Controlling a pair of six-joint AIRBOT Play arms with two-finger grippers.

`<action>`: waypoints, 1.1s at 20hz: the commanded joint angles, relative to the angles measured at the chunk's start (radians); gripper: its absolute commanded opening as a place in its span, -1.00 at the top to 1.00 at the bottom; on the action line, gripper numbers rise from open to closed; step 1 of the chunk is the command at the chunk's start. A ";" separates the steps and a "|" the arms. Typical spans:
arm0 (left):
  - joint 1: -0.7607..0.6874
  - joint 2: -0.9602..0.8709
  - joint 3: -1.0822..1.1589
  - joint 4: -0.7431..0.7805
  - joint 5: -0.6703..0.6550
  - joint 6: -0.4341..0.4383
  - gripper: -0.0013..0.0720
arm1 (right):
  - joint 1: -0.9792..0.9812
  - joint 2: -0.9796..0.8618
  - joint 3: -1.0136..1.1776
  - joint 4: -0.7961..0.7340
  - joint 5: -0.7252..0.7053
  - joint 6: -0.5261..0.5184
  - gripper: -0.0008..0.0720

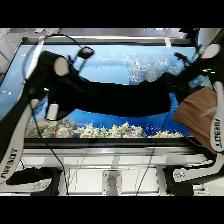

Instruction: Fold the clothes and pants, and hang the long-sleeved shirts on hangers.

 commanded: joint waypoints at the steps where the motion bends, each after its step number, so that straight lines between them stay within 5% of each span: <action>1: -0.153 -0.103 -0.002 -0.009 0.179 0.000 0.92 | -0.085 0.056 0.000 0.023 0.036 -0.016 0.94; 4: -0.240 -0.247 -0.002 -0.009 0.319 -0.003 0.92 | -0.078 0.052 0.000 0.044 -0.055 -0.015 0.94; 8: -0.278 -0.380 -0.002 -0.009 0.510 -0.171 0.92 | -0.018 0.052 0.000 0.103 -0.128 0.019 0.94; 11: -0.258 -0.426 -0.002 -0.008 0.540 -0.196 0.92 | 0.071 0.052 0.000 0.105 -0.240 0.105 0.94; 15: -0.173 -0.354 -0.002 0.021 0.467 -0.195 0.92 | 0.227 0.048 0.000 0.113 -0.422 0.182 0.94; 22: 0.091 -0.037 -0.002 0.198 0.145 -0.132 0.92 | 0.598 -0.130 0.000 0.122 -0.841 0.371 0.94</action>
